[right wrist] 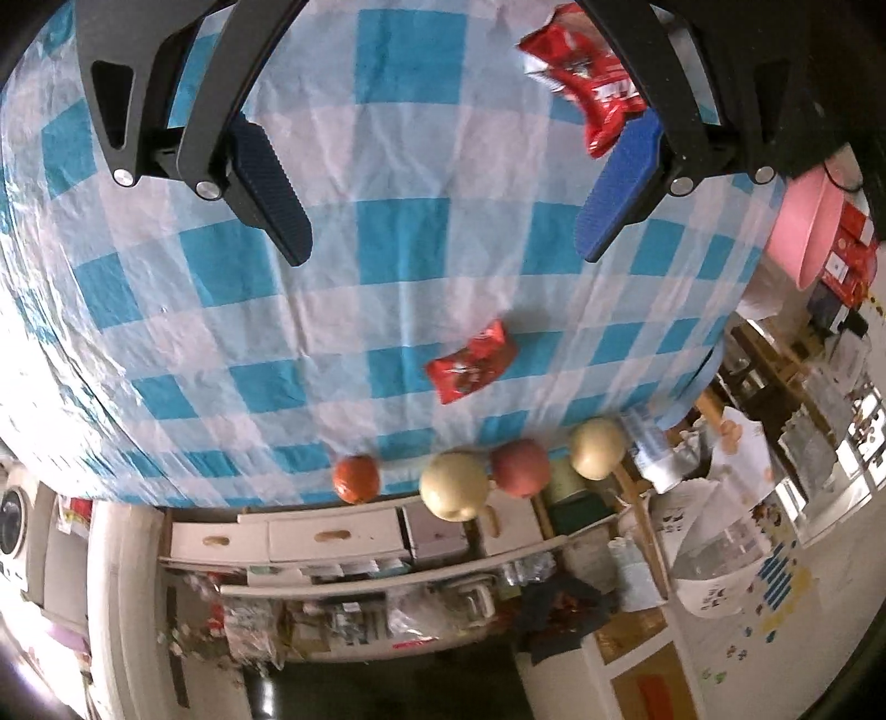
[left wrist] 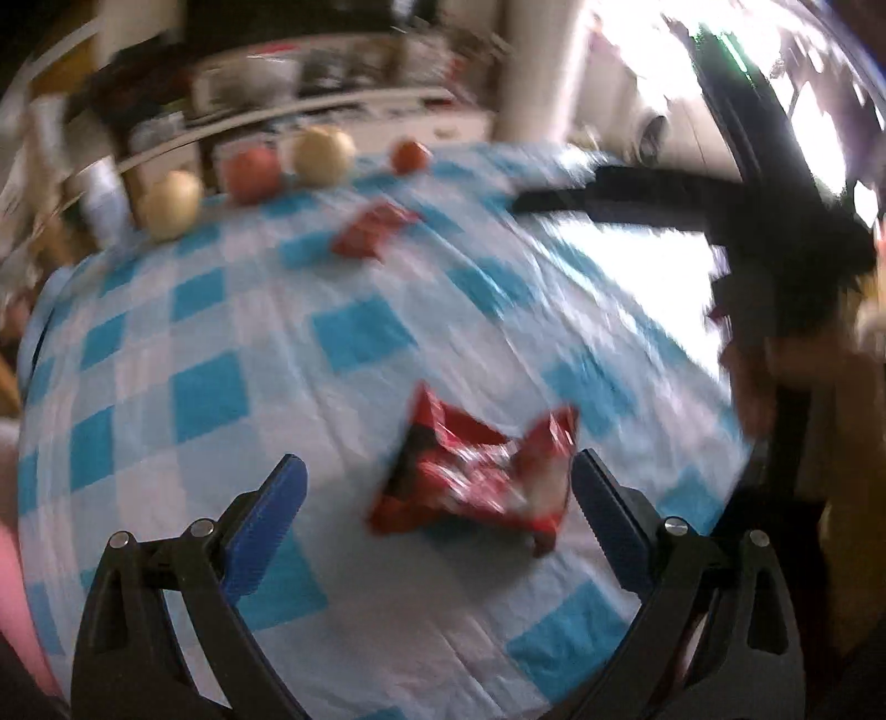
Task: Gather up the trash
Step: 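Move both tools back over the table toward the red packets, then grasp the red Tai snack bag with left tool while right tool grasps the red candy packet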
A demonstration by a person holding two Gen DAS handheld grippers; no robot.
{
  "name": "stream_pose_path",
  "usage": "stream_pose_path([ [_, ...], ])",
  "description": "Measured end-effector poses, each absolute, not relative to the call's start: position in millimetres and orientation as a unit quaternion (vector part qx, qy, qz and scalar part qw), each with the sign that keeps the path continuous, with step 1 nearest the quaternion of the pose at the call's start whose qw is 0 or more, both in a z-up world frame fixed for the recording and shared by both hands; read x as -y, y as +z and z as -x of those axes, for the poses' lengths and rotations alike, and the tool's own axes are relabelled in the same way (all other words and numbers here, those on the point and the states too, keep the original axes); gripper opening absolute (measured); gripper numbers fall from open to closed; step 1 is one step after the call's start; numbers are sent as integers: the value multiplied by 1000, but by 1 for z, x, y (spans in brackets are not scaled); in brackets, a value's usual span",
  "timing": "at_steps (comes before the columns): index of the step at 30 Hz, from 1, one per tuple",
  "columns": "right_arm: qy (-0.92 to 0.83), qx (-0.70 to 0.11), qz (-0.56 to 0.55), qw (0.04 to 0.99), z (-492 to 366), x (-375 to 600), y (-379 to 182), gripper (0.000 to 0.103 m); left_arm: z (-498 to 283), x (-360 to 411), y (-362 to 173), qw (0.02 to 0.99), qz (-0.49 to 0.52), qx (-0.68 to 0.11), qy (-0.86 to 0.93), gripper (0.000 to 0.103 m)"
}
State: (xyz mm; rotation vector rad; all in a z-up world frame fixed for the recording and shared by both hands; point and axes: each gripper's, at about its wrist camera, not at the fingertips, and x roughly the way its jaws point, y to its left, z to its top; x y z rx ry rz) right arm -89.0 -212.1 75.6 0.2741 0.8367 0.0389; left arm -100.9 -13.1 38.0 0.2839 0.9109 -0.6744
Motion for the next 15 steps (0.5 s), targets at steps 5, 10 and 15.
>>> stream_pose_path([
  [5, 22, -410, -137, 902, 83, 215, 73, 95, 106, 30, 25, 814, -170, -435, -345, 97],
  [10, 35, -415, -128, 900, 74, 206, 71, 95, 96, 33, 13, 806, -175, -455, -335, 97],
  [15, 43, -422, -114, 898, 62, 196, 68, 95, 87, 33, 8, 804, -160, -463, -337, 97],
])
